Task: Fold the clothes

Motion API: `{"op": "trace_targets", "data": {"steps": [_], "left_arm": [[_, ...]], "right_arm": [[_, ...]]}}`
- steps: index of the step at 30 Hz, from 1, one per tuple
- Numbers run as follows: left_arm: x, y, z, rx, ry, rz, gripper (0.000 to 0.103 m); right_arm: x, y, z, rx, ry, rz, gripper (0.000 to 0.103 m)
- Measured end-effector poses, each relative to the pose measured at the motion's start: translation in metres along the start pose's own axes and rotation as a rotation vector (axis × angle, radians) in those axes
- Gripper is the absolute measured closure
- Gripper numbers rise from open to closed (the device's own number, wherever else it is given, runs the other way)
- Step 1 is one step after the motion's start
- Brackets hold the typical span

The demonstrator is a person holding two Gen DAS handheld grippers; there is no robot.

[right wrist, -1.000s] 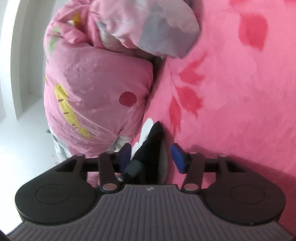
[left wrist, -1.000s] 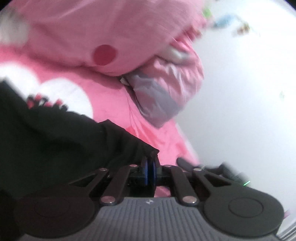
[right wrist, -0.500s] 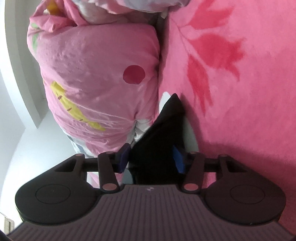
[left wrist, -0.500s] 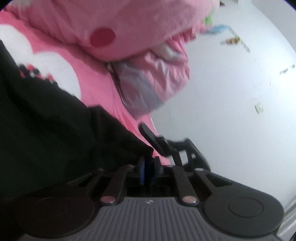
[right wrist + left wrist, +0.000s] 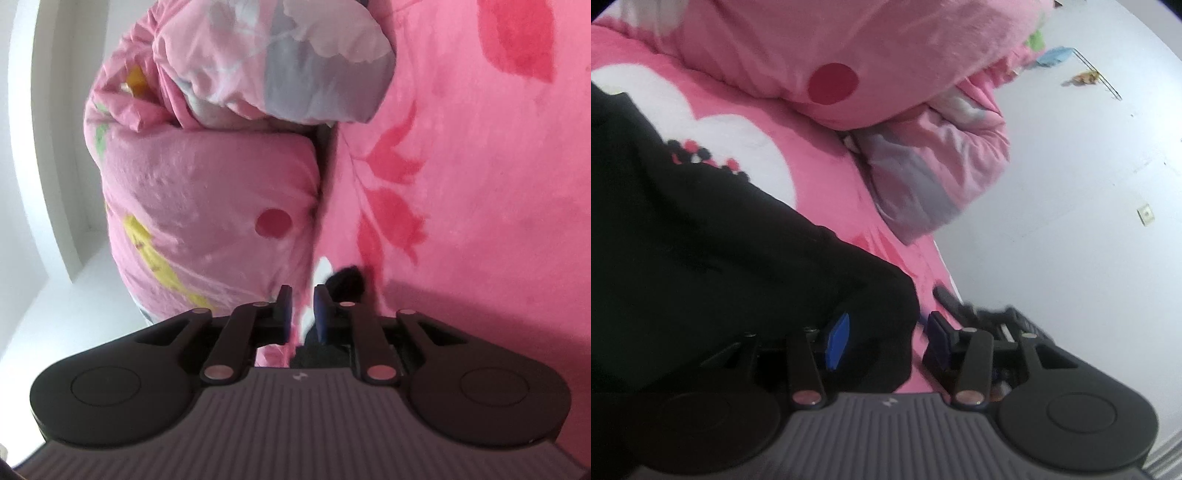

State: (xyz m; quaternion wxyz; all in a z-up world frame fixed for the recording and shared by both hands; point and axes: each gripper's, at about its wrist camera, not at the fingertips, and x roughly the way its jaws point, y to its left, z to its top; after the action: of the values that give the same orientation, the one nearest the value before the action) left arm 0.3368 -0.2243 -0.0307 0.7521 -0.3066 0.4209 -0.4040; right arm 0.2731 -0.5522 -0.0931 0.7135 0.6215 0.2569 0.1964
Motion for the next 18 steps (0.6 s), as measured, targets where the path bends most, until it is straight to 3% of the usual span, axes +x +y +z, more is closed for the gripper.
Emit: {"op": "trace_targets", "data": {"steps": [1,2,9,10,13,18], "left_arm": [[0.000,0.001,0.001,-0.002,-0.003,0.002,0.056],[0.000,0.001,0.001,-0.004,-0.006,0.005,0.056],[-0.003,0.004,0.007,-0.014,-0.025,0.024,0.056],[-0.005,0.004,0.007,-0.012,-0.024,0.031,0.056],[-0.007,0.005,0.007,0.002,-0.022,0.056,0.056],[-0.007,0.004,0.005,0.028,-0.022,0.095,0.056]], "right_arm": [[-0.002,0.000,-0.002,-0.027,0.001,-0.044,0.072],[-0.003,-0.001,-0.004,-0.054,0.004,-0.086,0.066],[0.005,0.022,-0.027,-0.340,0.115,-0.243,0.062],[0.008,0.025,-0.031,-0.382,0.122,-0.266,0.065],[0.013,0.027,-0.040,-0.428,0.162,-0.271,0.092],[-0.003,0.034,-0.044,-0.426,0.121,-0.232,0.098]]}}
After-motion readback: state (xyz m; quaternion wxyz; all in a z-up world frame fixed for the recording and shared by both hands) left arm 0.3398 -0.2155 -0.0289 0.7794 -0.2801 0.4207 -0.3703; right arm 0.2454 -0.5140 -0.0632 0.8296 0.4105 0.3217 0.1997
